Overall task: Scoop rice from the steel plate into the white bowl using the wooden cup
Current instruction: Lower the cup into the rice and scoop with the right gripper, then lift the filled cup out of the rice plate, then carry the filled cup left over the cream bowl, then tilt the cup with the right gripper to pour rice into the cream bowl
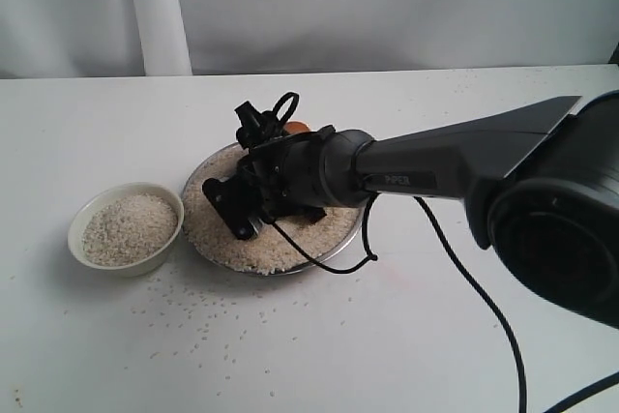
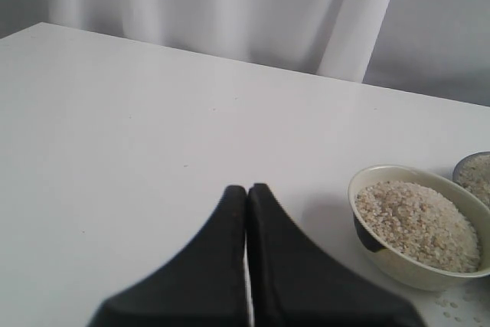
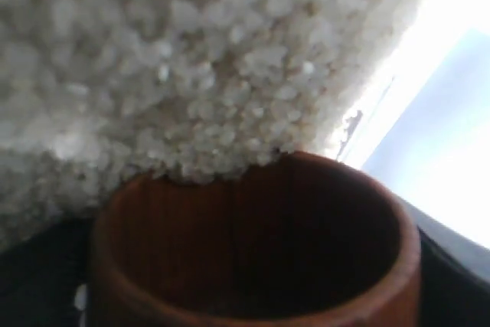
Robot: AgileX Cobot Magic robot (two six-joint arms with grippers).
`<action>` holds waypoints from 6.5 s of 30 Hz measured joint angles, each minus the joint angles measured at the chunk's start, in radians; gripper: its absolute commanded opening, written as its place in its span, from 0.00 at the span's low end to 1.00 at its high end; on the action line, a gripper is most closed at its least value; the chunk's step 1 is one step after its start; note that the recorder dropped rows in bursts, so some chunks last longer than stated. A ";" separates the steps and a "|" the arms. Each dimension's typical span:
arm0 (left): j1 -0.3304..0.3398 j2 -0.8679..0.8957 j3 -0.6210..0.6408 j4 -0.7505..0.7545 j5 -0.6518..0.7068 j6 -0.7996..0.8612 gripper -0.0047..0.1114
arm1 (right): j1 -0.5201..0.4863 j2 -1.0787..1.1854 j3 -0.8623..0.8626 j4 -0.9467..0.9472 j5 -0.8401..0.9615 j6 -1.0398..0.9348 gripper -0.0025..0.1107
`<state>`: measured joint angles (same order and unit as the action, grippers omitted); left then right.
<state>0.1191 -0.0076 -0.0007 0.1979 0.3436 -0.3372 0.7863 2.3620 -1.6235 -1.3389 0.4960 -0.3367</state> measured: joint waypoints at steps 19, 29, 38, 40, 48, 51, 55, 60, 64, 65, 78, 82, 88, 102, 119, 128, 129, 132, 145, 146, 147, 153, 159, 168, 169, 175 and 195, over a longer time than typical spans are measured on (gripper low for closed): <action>0.000 0.000 0.000 0.000 0.000 0.000 0.04 | 0.000 -0.026 0.000 0.243 -0.106 -0.004 0.02; 0.000 0.000 0.000 0.000 0.000 0.000 0.04 | 0.000 -0.044 0.000 0.382 -0.148 -0.009 0.02; 0.000 0.000 0.000 0.000 0.000 0.000 0.04 | 0.002 -0.063 0.000 0.545 -0.158 -0.109 0.02; 0.000 0.000 0.000 0.000 0.000 0.000 0.04 | 0.002 -0.066 0.000 0.566 -0.158 -0.119 0.02; 0.000 0.000 0.000 0.000 0.000 0.000 0.04 | 0.002 -0.070 0.000 0.625 -0.145 -0.132 0.02; 0.000 0.000 0.000 0.000 0.000 0.000 0.04 | 0.002 -0.070 0.000 0.652 -0.144 -0.132 0.02; 0.000 0.000 0.000 0.000 0.000 0.000 0.04 | 0.002 -0.072 0.000 0.707 -0.139 -0.134 0.02; 0.000 0.000 0.000 0.000 0.000 0.000 0.04 | 0.002 -0.075 0.000 0.769 -0.139 -0.134 0.02; 0.000 0.000 0.000 0.000 0.000 0.000 0.04 | 0.002 -0.076 0.000 0.785 -0.139 -0.134 0.02; 0.000 0.000 0.000 0.000 0.000 0.000 0.04 | 0.002 -0.076 0.000 0.785 -0.139 -0.134 0.02; 0.000 0.000 0.000 0.000 0.000 0.000 0.04 | -0.040 -0.076 0.000 0.955 -0.141 -0.102 0.02; 0.000 0.000 0.000 0.000 0.000 0.000 0.04 | -0.062 -0.076 0.000 1.035 -0.152 -0.091 0.02; 0.000 0.000 0.000 0.000 0.000 0.000 0.04 | -0.089 -0.076 0.000 1.148 -0.174 -0.082 0.02; 0.000 0.000 0.000 0.000 0.000 0.000 0.04 | -0.118 -0.076 0.000 1.289 -0.259 -0.001 0.02; 0.000 0.000 0.000 0.000 0.000 0.000 0.04 | -0.114 -0.158 0.000 1.289 -0.273 0.004 0.02; 0.000 0.000 0.000 0.000 0.000 0.000 0.04 | -0.053 -0.232 0.000 1.280 -0.246 0.004 0.02; 0.000 0.000 0.000 0.000 0.000 0.000 0.04 | -0.039 -0.241 0.000 1.274 -0.240 0.002 0.02; 0.000 0.000 0.000 0.000 0.000 0.000 0.04 | -0.005 -0.267 0.000 1.245 -0.237 -0.012 0.02; 0.000 0.000 0.000 0.000 0.000 0.000 0.04 | 0.161 -0.227 -0.249 1.022 -0.046 -0.191 0.02; 0.000 0.000 0.000 0.000 0.000 0.000 0.04 | 0.168 -0.208 -0.275 0.999 -0.033 -0.195 0.02; 0.000 0.000 0.000 0.000 0.000 0.000 0.04 | 0.181 -0.168 -0.308 0.962 -0.021 -0.200 0.02; 0.000 0.000 0.000 0.000 0.000 0.000 0.04 | 0.185 -0.058 -0.326 0.779 0.025 -0.245 0.02; 0.000 0.000 0.000 0.000 0.000 0.000 0.04 | 0.185 -0.022 -0.331 0.679 0.023 -0.269 0.02; 0.000 0.000 0.000 0.000 0.000 0.000 0.04 | 0.197 0.014 -0.331 0.544 0.021 -0.286 0.02; 0.000 0.000 0.000 0.000 0.000 0.000 0.04 | 0.199 0.013 -0.331 0.534 0.021 -0.288 0.02; 0.000 0.000 0.000 0.000 0.000 0.000 0.04 | 0.204 0.014 -0.331 0.481 0.017 -0.288 0.02; 0.000 0.000 0.000 0.000 0.000 0.000 0.04 | 0.234 0.048 -0.333 0.300 0.015 -0.314 0.02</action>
<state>0.1191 -0.0076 -0.0007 0.1979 0.3436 -0.3372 1.0198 2.4097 -1.9564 -1.0390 0.5113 -0.6507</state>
